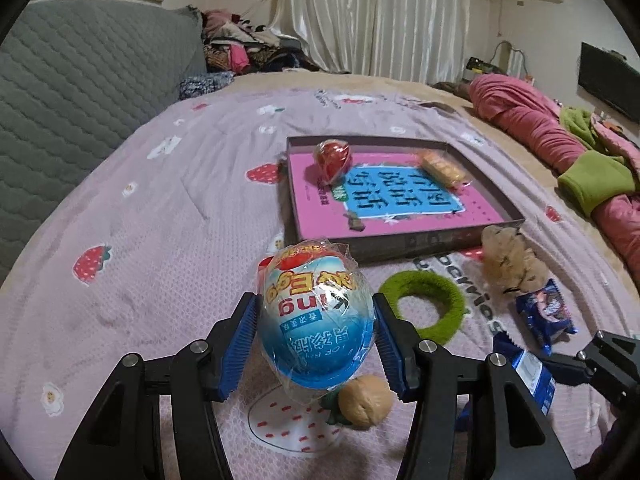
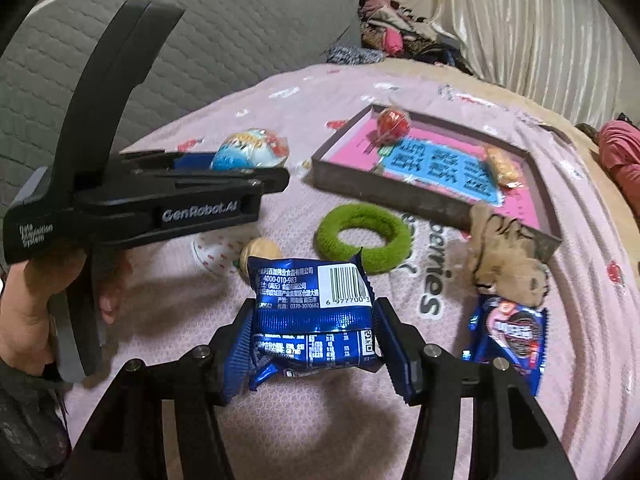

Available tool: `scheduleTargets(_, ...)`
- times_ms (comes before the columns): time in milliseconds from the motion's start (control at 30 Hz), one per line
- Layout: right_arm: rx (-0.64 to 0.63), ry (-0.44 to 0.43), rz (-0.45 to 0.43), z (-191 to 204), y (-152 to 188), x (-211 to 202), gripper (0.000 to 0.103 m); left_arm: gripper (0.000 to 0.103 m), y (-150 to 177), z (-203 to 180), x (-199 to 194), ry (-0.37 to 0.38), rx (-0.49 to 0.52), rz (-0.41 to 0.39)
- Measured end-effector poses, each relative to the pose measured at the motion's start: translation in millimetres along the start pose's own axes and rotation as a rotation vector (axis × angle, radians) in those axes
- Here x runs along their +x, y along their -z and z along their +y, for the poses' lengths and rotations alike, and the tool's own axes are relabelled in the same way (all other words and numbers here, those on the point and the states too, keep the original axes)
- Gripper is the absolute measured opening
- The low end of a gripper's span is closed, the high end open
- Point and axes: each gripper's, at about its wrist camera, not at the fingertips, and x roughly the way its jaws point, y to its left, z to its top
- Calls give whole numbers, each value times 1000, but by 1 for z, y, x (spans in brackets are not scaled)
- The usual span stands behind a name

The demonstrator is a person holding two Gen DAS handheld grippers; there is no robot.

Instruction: Organize objects

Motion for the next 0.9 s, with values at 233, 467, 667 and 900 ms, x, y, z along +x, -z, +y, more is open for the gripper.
scheduleTargets(233, 41, 9, -43, -6, -3, -25, 58, 58, -5, -12, -30, 7, 23, -40)
scheduleTargets(467, 62, 36, -71, -12, -3, -53, 58, 58, -5, -26, -55, 13, 43, -54)
scheduleTargets(667, 79, 55, -117, -16, -5, -80, 58, 58, 1, -31, -81, 9, 23, -73)
scheduleTargets(900, 90, 63, -166, -19, -4, -110, 58, 58, 10, -44, -109, 5, 13, -91)
